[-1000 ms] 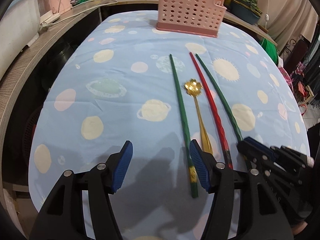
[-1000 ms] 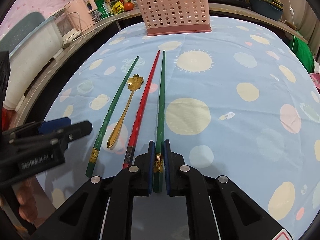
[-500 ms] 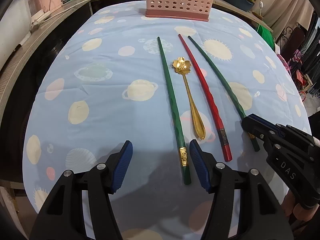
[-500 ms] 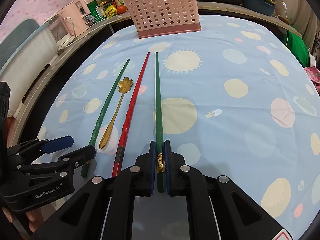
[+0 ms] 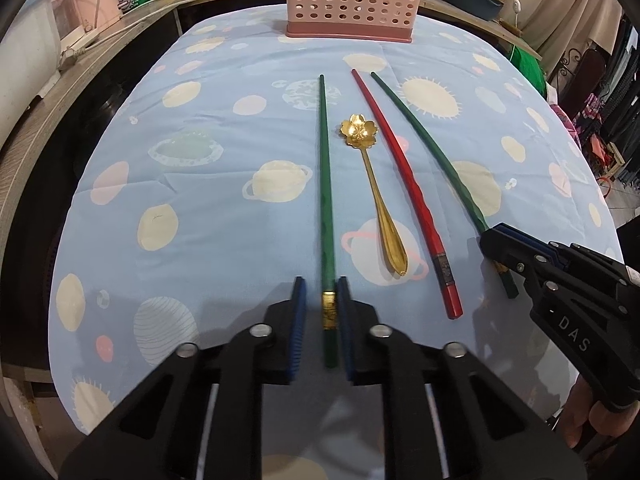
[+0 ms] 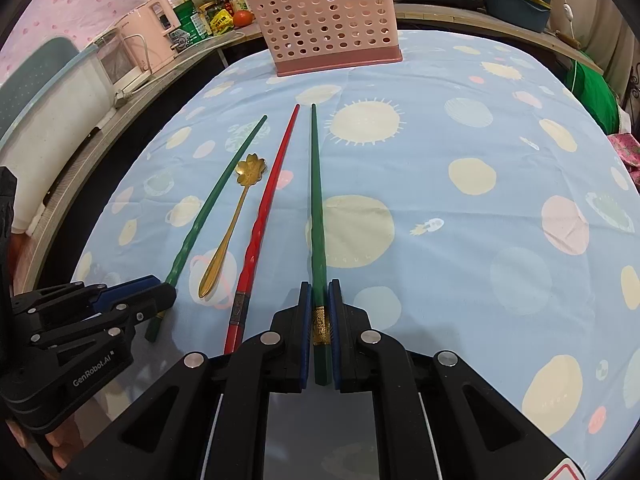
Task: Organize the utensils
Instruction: 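Grasp a green chopstick with the right tool while the left tool grasps another, then lift both green chopsticks and carry them above the pink holder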
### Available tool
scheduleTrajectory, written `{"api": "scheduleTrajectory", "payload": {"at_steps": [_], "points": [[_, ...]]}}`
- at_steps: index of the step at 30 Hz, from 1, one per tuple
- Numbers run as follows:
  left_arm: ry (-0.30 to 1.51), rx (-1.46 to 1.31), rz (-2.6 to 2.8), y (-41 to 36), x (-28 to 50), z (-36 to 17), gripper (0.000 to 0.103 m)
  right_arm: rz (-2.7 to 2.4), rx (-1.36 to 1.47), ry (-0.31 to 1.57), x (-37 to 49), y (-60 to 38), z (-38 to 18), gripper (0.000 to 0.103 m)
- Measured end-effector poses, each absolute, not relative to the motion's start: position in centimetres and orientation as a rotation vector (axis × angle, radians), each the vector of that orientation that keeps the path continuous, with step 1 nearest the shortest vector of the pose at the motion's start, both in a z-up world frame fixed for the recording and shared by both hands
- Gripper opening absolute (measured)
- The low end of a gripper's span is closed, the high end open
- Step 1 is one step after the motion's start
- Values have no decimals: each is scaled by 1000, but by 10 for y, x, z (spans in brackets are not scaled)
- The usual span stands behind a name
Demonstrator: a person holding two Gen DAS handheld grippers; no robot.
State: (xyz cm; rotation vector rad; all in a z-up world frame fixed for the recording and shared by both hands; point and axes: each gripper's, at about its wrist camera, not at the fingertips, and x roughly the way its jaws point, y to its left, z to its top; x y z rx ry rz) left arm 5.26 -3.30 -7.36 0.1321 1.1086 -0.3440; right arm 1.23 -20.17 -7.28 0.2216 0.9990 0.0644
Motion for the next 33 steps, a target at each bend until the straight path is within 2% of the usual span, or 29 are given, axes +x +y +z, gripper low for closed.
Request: {"api": "scheduleTrajectory", "payload": {"at_steps": [2, 19, 33], "points": [[1112, 129, -351, -33, 53, -73, 7, 66, 225, 1000, 12, -202, -73, 8], [1084, 95, -336, -26, 63, -55, 7, 70, 237, 969, 16, -206, -56, 8], [995, 25, -311, -18, 84, -11, 7, 68, 257, 836, 27, -221, -3, 7]]}}
